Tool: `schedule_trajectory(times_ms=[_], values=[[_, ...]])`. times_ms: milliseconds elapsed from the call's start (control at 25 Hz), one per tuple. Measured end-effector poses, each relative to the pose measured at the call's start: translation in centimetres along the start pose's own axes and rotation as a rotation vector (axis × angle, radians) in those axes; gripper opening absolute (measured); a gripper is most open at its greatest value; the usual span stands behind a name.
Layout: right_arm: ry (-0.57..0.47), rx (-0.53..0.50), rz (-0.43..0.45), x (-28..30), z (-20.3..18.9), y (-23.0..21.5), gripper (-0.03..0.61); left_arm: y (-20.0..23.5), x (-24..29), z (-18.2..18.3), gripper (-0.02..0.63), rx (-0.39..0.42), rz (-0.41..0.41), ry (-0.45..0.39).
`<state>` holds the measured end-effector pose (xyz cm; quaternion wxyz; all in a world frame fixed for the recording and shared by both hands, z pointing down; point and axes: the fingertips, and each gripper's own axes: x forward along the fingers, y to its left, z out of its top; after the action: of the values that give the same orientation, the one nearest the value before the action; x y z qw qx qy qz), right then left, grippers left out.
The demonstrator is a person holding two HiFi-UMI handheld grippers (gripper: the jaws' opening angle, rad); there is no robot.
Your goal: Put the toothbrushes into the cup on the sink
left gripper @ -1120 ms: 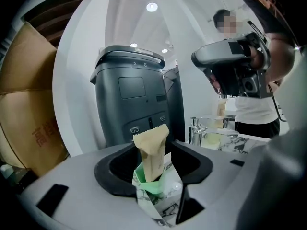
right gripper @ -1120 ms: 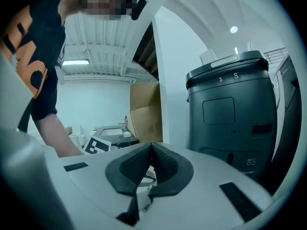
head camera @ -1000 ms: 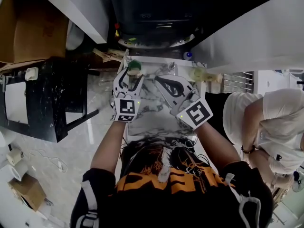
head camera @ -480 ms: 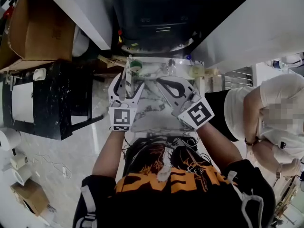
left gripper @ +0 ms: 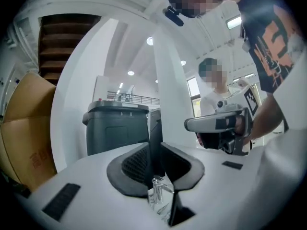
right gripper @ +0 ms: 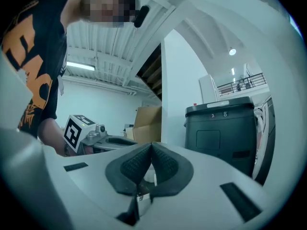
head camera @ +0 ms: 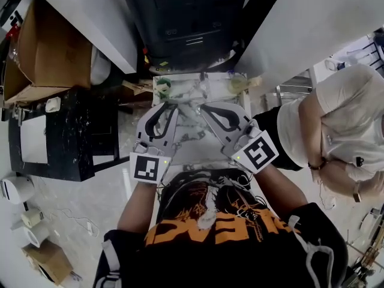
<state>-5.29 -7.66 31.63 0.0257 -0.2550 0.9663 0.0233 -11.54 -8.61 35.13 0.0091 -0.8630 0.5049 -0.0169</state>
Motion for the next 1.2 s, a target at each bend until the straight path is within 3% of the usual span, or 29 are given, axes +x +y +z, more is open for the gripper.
schedule_trajectory(times_ms=[160,680,1200], values=[[-0.031,-0.001,-0.044,-1.9,1.3,-0.4,0.014,-2.6,0.4,2.0,0.043,0.001,-0.067,-0.012],[-0.028,-0.042,-0.128,-6.4,3.1,-1.4,0.014,-8.3,2.1,4.1,0.026,0.034,-0.162,-0.011],[-0.017,-0.056,-0.138,-7.0,3.2,-1.6,0.014,-9.3,2.1,4.2,0.026,0.04,-0.163,-0.003]])
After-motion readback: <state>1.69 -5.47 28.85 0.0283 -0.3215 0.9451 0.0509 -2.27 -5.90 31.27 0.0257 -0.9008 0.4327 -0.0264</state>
